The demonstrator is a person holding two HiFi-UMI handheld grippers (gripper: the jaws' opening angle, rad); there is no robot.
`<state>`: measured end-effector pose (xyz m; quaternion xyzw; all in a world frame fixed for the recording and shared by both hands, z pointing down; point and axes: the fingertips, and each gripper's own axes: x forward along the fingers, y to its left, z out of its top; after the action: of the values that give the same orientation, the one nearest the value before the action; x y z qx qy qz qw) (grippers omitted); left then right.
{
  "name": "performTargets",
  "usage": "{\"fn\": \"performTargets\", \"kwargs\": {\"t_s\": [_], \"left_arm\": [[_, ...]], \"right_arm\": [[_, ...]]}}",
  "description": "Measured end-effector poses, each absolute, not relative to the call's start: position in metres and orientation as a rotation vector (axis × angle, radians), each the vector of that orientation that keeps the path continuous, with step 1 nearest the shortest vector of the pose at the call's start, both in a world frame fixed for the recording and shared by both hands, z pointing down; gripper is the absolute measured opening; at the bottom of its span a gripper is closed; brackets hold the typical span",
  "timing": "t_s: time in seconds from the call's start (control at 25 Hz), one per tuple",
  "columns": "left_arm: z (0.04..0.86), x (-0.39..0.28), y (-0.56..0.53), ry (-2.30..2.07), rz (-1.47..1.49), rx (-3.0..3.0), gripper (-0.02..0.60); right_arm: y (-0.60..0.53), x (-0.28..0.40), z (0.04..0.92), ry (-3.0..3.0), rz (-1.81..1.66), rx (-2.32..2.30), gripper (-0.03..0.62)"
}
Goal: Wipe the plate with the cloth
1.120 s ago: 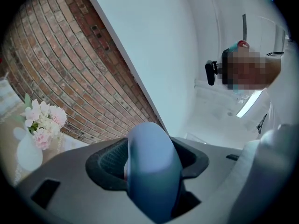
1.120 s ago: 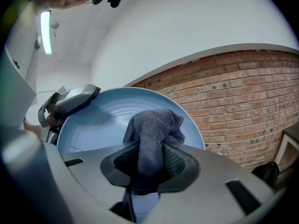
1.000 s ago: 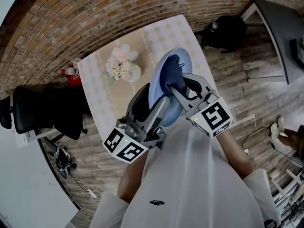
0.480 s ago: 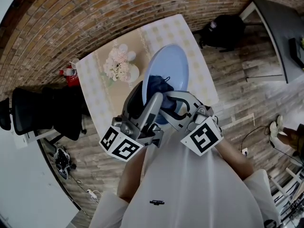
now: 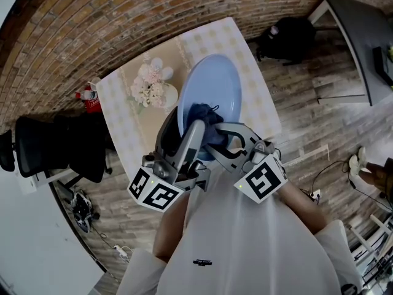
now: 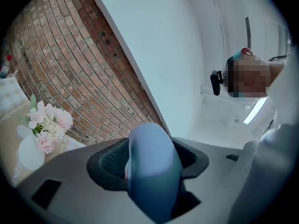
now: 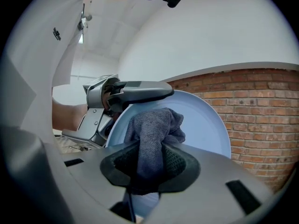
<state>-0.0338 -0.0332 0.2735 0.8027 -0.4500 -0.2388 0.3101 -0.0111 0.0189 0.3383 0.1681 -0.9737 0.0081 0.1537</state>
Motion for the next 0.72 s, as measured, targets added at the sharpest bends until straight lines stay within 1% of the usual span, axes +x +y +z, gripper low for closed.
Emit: {"fn": "performTargets", "kwargs": {"t_s": [0.44,0.72], "left_arm": [[0.271,-0.029,-0.034,-1.178,-0.624,2.144,0.261],[0.270,-0.025,-0.036,-1.159,-0.613,2.157,0.261]], "right_arm": [[0.002,0.006,0.360,-2.772,0.147,0.583,0.124],[-0.020,0.021,0.376,-2.733,0.365,0.706,0.124]]}}
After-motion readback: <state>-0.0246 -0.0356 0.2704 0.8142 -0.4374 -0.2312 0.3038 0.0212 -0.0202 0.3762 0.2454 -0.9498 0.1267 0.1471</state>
